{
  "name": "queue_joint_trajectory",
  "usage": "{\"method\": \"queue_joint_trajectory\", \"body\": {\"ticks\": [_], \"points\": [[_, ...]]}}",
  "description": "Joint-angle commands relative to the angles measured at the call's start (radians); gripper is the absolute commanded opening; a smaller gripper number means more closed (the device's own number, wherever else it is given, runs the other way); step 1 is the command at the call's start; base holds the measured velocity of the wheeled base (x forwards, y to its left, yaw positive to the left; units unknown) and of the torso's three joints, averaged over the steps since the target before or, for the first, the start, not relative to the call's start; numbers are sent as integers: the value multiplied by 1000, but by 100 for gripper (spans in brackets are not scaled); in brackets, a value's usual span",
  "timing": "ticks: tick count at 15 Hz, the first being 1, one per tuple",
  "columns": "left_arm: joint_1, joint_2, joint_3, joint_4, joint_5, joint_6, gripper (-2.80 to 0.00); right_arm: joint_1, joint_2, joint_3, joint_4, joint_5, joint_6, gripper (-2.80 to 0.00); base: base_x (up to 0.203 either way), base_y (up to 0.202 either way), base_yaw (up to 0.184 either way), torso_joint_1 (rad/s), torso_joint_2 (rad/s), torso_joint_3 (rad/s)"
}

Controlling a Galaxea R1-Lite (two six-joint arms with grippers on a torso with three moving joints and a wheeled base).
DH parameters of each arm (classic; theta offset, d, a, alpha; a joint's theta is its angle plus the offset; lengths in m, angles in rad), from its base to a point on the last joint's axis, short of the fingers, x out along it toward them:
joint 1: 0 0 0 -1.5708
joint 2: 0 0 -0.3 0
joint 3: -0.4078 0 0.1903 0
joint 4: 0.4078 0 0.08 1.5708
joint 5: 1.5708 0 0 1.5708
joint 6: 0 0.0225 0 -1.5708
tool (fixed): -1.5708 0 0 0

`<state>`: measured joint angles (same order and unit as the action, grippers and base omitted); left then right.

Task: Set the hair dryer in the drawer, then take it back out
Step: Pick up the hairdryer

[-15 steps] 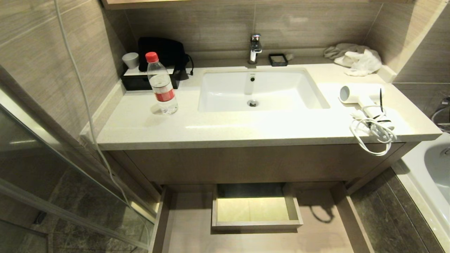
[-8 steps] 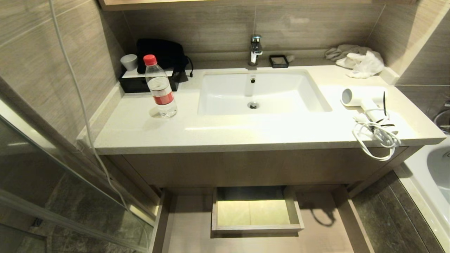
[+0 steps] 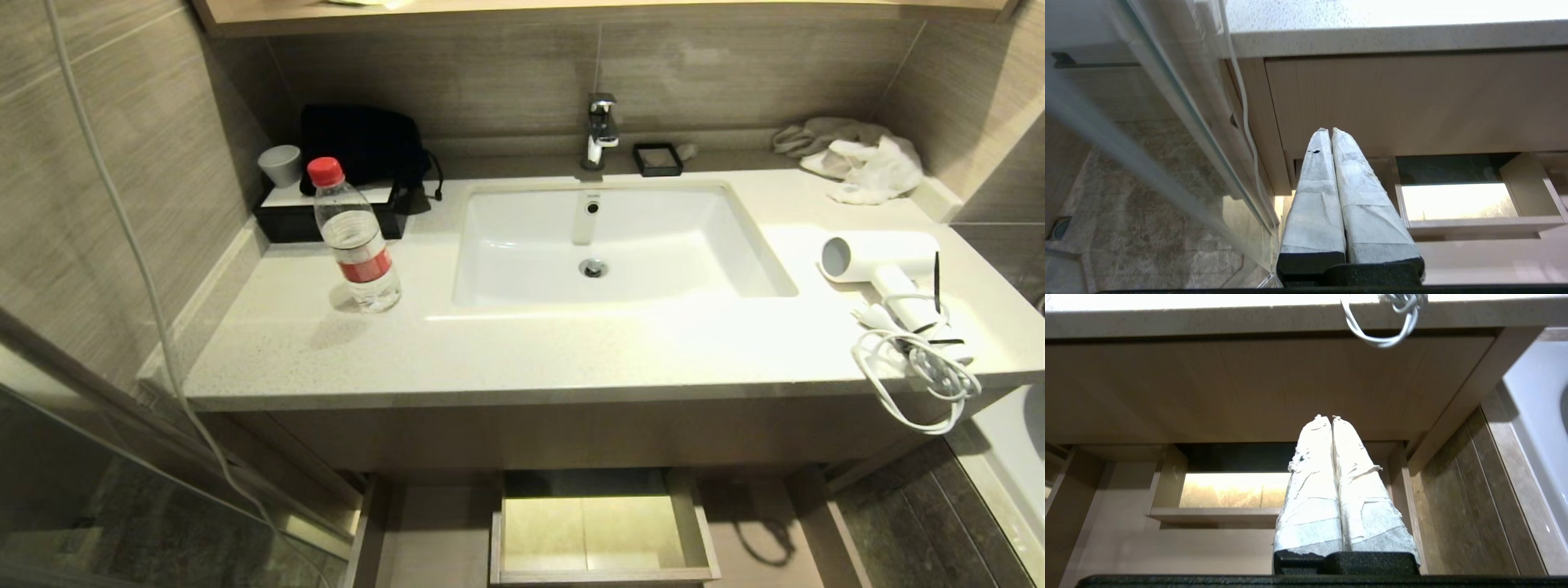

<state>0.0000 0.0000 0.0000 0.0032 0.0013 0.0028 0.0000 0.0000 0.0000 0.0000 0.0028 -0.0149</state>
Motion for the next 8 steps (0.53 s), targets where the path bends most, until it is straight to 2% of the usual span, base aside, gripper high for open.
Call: {"method": "queue_joint_trajectory", "body": {"ticks": [1,5,8], "points": [[0,0,0,0,0,0,-280,0,2,2,0,0,0,-280,0,0,0,365,-222,144],[0,0,0,0,0,0,-280,0,0,2,2,0,-3,-280,0,0,0,341,-229,112],[0,0,0,0,1,0,-280,0,0,2,5,0,3,-280,0,0,0,85,-61,26]]}}
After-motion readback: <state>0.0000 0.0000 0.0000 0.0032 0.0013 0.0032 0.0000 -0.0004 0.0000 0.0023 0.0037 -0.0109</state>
